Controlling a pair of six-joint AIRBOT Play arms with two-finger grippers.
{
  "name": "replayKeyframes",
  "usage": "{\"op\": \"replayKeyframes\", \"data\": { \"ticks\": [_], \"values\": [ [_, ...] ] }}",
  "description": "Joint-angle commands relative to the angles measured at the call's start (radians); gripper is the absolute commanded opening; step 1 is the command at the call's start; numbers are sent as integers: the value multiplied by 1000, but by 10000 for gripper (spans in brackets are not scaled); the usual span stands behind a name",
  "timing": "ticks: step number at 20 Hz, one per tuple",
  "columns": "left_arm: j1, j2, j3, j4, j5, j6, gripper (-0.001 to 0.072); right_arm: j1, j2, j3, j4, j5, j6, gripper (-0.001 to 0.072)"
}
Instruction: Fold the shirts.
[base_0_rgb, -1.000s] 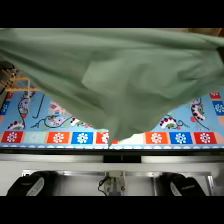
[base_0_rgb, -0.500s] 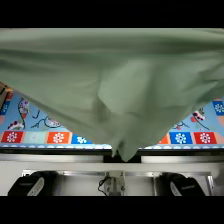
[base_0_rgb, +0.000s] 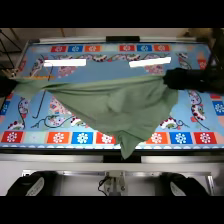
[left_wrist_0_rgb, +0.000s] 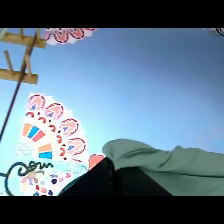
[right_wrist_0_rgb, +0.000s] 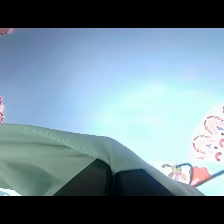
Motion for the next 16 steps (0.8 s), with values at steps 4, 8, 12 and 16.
{"op": "replayKeyframes", "data": {
  "ticks": [4, 8, 12, 16],
  "values": [
    [-18, -320, -104, -288, 470, 10, 34, 0, -395, -36, 195, -481, 46, 65],
    [-80, -549, -104, -391, 505, 9, 34, 1, -534, -36, 293, -438, 59, 65],
    [-103, -652, -86, -426, 420, 29, 573, -25, -541, -19, 304, -338, 21, 295],
    [36, -648, 11, -293, 32, 96, 679, -159, -440, 42, 138, 46, -132, 603]
  ]
}}
